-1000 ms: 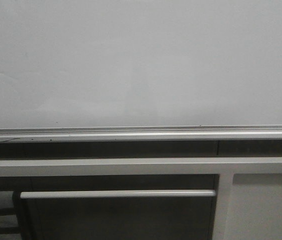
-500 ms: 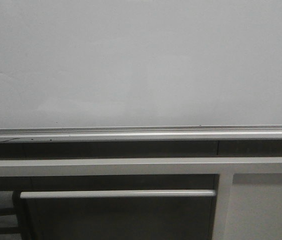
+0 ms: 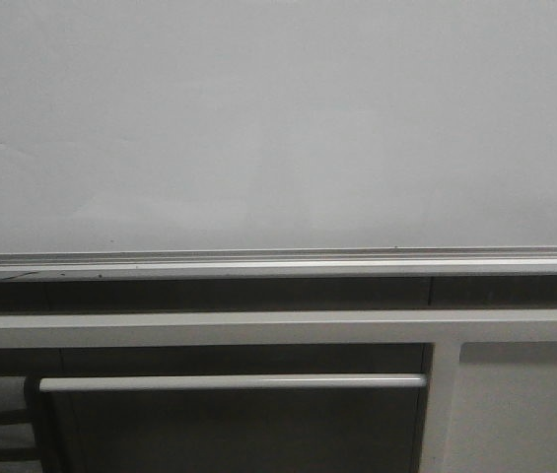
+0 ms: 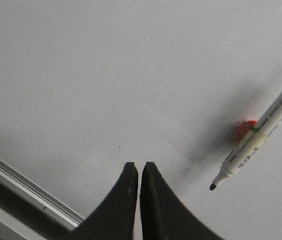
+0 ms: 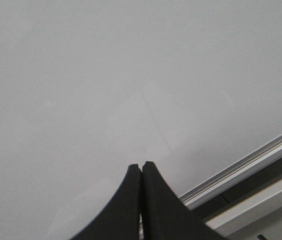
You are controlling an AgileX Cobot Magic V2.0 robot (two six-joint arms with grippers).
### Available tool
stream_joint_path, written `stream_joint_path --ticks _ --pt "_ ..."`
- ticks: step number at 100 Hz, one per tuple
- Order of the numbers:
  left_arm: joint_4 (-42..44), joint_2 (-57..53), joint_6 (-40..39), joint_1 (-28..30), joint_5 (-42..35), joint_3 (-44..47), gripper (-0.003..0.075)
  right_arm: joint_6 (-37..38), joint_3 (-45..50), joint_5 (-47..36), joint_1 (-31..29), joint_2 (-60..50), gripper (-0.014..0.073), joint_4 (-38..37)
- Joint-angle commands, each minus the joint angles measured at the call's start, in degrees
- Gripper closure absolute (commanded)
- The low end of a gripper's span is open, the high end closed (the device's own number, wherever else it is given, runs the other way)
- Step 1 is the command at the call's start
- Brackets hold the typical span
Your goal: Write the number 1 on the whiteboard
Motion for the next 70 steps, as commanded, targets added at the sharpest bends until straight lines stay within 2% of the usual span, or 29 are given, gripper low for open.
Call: stream_joint_path --ticks 1,11,21,34,42,50,59,66,70 --pt "-5.7 -1.3 -0.6 0.2 -2.8 1.3 0.0741 -0.2 0.5 -3.1 -0.2 -1.0 0.0657 3.1" --pt "-4.5 -1.1 0.1 0.2 1.4 -1.7 0.0741 -1.7 -2.6 1.4 -0.2 -0.7 0.0653 2.1" --pt "1.2 0.3 1.9 0.2 7.2 -7.8 0.0741 -7.7 -7.6 6.2 -0.2 1.6 0.0642 1.7" --pt "9.0 5.7 7.3 0.2 16.7 -17.7 0.0741 -9.9 -14.9 14.2 -0.2 8.4 0.0642 -0.9" --pt "10.2 10.8 12.1 0.2 21.7 -24.0 0.0741 -9.9 -19.3 18.8 -0.2 13.8 0.0642 -3.4" --pt "9.8 15.4 16.5 0.2 24.1 -28.5 0.0741 -10.0 -23.6 22.1 -0.2 19.2 0.0643 -5.6" --pt "9.5 19.7 18.1 0.2 25.8 -32.1 0.074 -10.2 -27.0 23.7 -0.2 23.1 0.0641 -6.6" --pt "9.4 22.2 18.1 0.2 26.0 -33.7 0.0738 -10.3 -28.6 23.7 -0.2 24.5 0.0613 -6.6" --pt "9.4 23.2 18.2 0.2 26.0 -34.3 0.0729 -10.3 -29.1 23.7 -0.2 24.7 0.0568 -6.6"
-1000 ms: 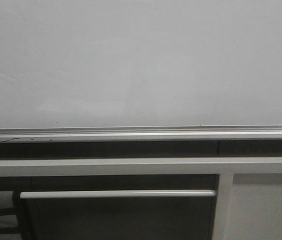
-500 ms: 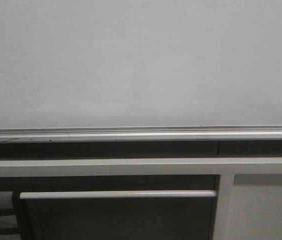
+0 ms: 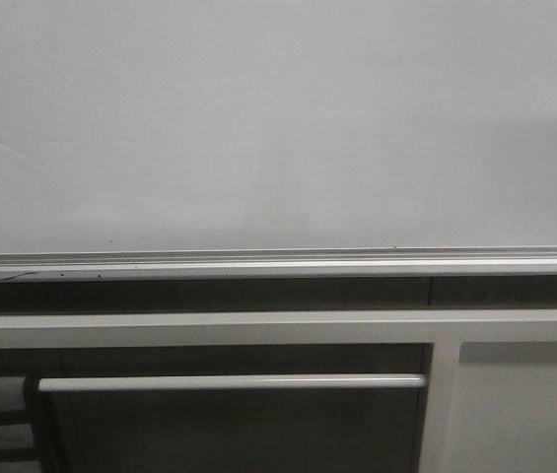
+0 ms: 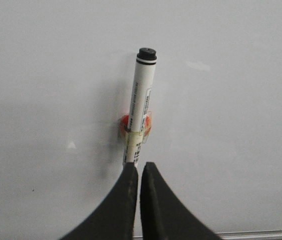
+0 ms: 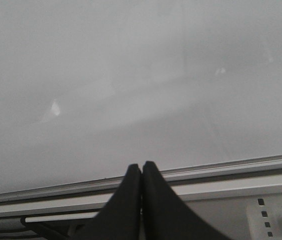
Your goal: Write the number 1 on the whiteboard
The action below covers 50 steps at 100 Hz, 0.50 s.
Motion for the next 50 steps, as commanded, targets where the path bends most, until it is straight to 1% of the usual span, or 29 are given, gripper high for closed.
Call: stream_joint_path --ticks 1,2,4,5,9,10,12,15,18,22,24,27,30,39,50 --pt "-1.0 3.3 0.8 0.2 -2.5 -3.2 0.0722 -0.8 -3.6 -2.5 -0.2 1.8 0.0547 0.1" --pt "-1.0 3.5 0.9 0.2 -2.5 -3.3 0.0718 -0.8 -3.6 -2.5 -0.2 1.8 0.0536 0.1" --pt "-1.2 4.1 1.3 0.2 -2.5 -3.4 0.0697 -0.8 -3.9 -2.5 -0.2 1.8 0.0486 0.2" --pt "-1.4 4.4 1.4 0.2 -2.5 -3.6 0.0689 -0.8 -3.9 -2.4 -0.2 1.8 0.0486 0.2" --pt "-3.2 5.2 3.4 0.2 -2.5 -3.7 0.0626 -0.8 -4.2 -2.2 -0.2 1.8 0.0394 0.3" --pt "-3.6 5.5 4.0 0.2 -2.5 -3.8 0.0599 -0.8 -4.3 -2.2 -0.2 1.8 0.0361 0.3" --pt "-4.9 6.0 4.7 0.2 -2.5 -3.8 0.057 -0.8 -4.4 -2.0 -0.2 1.8 0.0328 0.5" --pt "-6.8 6.6 6.2 0.2 -2.5 -3.8 0.0491 -0.8 -4.4 -2.0 -0.2 1.8 0.0249 1.0" --pt "-9.5 7.1 7.3 0.2 -2.5 -3.9 0.0423 -0.8 -4.4 -2.0 -0.2 1.8 0.02 1.3" --pt "-12.0 7.8 9.4 0.2 -2.9 -3.9 0.0333 -0.8 -4.4 -2.0 -0.2 1.8 0.0158 1.6" --pt "-13.6 8.0 10.8 0.2 -3.0 -3.9 0.0299 -0.8 -4.4 -2.0 -0.2 1.8 0.0151 1.6" --pt "-16.4 8.4 13.0 0.2 -3.3 -3.9 0.0268 -0.8 -4.4 -2.0 -0.2 1.8 0.0154 1.6" --pt "-18.7 8.8 15.5 0.2 -3.4 -3.9 0.0256 -0.8 -4.4 -2.0 -0.2 1.8 0.0158 1.6" --pt "-25.0 10.0 23.2 0.2 -3.7 -3.9 0.0272 -0.8 -4.4 -2.0 -0.2 1.8 0.0158 1.6" --pt "-28.6 11.9 29.2 0.2 -4.1 -5.0 0.0292 -0.8 -4.4 -2.1 -0.2 1.8 0.0158 1.7"
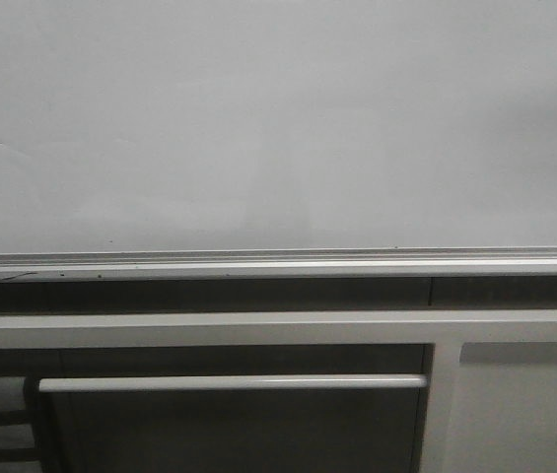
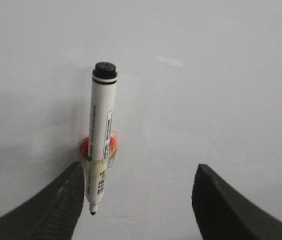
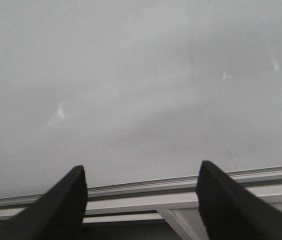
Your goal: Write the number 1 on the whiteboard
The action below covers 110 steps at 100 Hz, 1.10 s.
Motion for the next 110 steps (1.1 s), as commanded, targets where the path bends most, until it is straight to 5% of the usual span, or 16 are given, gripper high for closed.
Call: stream_joint_path --ticks 1,74,103,110 --pt "-5.7 2.0 5.6 0.2 -3.6 -2.9 0.0293 -0.7 -2.1 -3.0 -0.2 0.9 0.0158 1.4" --pt "-8.0 18.2 10.2 0.2 -4.8 -9.1 0.0307 -0.7 -2.1 -4.4 -0.2 0.9 0.0158 1.6" --pt "-8.0 18.3 12.8 0.2 -5.1 -9.1 0.0703 -0.7 -2.1 -4.7 -0.2 0.9 0.0158 1.6" --pt "-8.0 18.3 12.8 0.2 -4.8 -9.1 0.0741 -0.7 -2.1 -4.8 -0.2 0.9 0.0158 1.6"
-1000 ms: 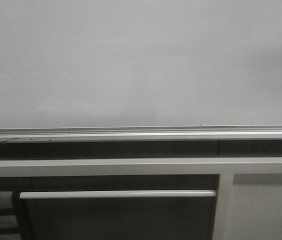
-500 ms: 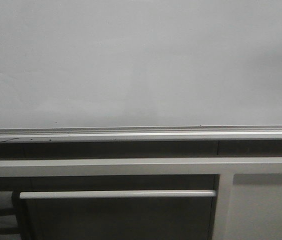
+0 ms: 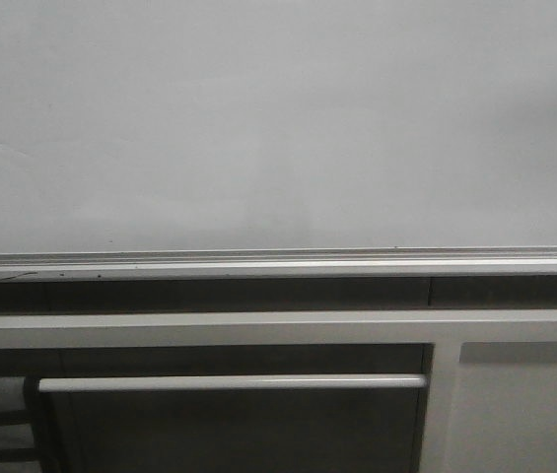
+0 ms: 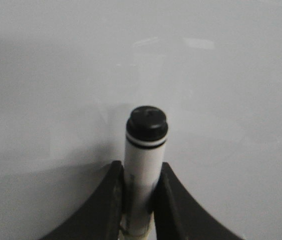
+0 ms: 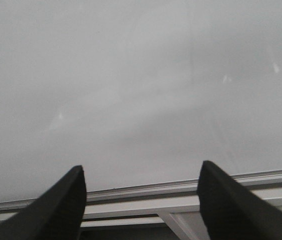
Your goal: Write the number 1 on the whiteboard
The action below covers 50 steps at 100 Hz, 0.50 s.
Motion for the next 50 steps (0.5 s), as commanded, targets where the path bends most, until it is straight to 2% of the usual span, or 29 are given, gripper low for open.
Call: stream_joint_path --ticks 1,13,23,39,50 --pt "-2.1 -0.2 0.5 0.2 -1.3 -1.9 0.0741 -0.6 -2.1 -4.2 -0.2 0.9 0.0158 1.3" --pt "-2.1 -0.4 0.9 0.2 0.6 -1.9 0.0741 -0.6 -2.1 -4.2 -0.2 0.9 0.0158 1.3" --pt "-3.3 -1.0 4.8 0.2 4.7 -1.9 0.0741 -0.6 -2.1 -3.9 -0.2 0.9 0.0158 1.3" --pt "-11.3 -2.1 13.0 0.2 14.2 -1.9 0.0741 -0.6 -2.1 -1.4 -0.2 0.9 0.0158 2.4" --pt "-17.9 -2.1 18.2 0.2 22.7 -1.9 0.0741 -2.5 -2.2 0.9 -0.1 0.9 0.0158 7.7"
